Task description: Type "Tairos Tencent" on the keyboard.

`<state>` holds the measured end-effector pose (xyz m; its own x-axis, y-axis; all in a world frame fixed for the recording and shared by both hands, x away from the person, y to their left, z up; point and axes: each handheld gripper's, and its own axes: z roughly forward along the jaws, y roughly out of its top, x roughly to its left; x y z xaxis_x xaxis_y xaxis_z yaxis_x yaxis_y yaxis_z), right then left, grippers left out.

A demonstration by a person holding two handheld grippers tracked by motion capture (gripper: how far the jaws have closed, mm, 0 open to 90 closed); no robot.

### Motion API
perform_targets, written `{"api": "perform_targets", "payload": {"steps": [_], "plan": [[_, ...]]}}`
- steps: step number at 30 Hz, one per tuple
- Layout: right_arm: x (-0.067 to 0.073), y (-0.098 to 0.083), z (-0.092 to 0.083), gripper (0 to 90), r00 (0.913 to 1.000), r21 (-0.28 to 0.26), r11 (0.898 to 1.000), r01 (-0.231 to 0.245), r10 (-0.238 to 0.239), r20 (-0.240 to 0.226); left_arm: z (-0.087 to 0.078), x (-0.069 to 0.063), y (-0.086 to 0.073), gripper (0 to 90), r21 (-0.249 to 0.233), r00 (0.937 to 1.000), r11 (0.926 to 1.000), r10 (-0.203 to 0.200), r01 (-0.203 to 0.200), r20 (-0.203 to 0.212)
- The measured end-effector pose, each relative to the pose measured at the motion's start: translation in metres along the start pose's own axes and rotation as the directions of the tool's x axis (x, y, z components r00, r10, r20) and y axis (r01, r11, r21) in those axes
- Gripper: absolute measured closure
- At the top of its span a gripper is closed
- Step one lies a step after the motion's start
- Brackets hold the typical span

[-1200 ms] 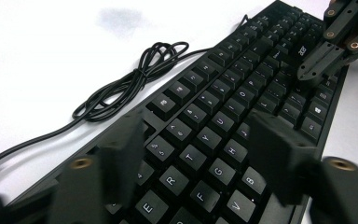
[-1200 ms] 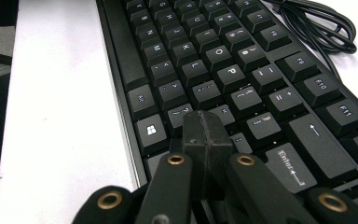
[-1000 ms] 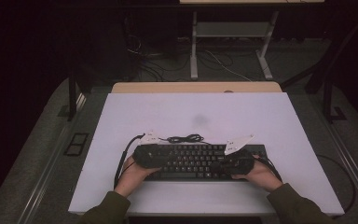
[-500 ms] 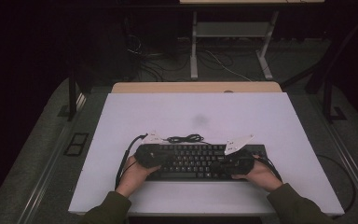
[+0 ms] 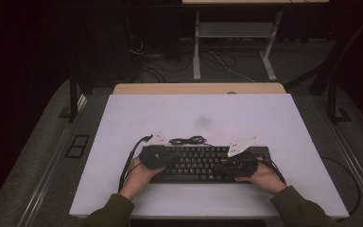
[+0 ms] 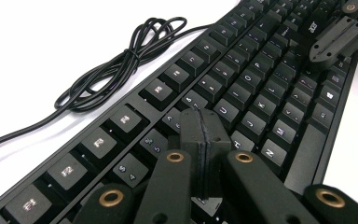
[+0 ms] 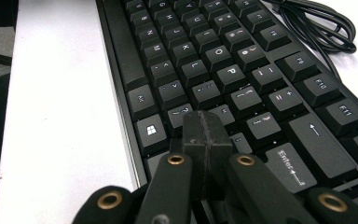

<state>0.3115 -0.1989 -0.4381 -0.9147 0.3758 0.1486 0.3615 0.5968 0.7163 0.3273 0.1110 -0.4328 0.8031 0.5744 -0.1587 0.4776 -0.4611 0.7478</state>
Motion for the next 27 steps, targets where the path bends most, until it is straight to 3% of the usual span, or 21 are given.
{"api": "perform_targets", "payload": {"steps": [6,10,20,27], "plan": [[0.0000,-0.0001,0.0000,89.4,1.0000,0.000,1.000,0.001,-0.001,0.000,0.0017,-0.0007,-0.0005,89.4,0.006,1.0000,0.9999,-0.009,0.009,0.002],[0.0000,-0.0001,0.0000,89.4,1.0000,0.000,1.000,0.000,0.000,0.000,0.0024,0.0000,-0.0010,89.4,0.036,0.9998,0.9992,0.016,-0.016,-0.006],[0.0001,0.0000,-0.0001,89.4,1.0000,0.000,1.000,0.001,-0.001,0.000,0.0019,-0.0006,-0.0009,89.4,0.013,1.0000,0.9999,-0.002,0.002,-0.004],[0.0003,0.0000,-0.0001,89.4,1.0000,0.000,1.000,0.002,-0.002,0.002,-0.0010,-0.0005,-0.0006,89.3,0.010,1.0000,0.9999,0.009,-0.009,-0.002]]}}
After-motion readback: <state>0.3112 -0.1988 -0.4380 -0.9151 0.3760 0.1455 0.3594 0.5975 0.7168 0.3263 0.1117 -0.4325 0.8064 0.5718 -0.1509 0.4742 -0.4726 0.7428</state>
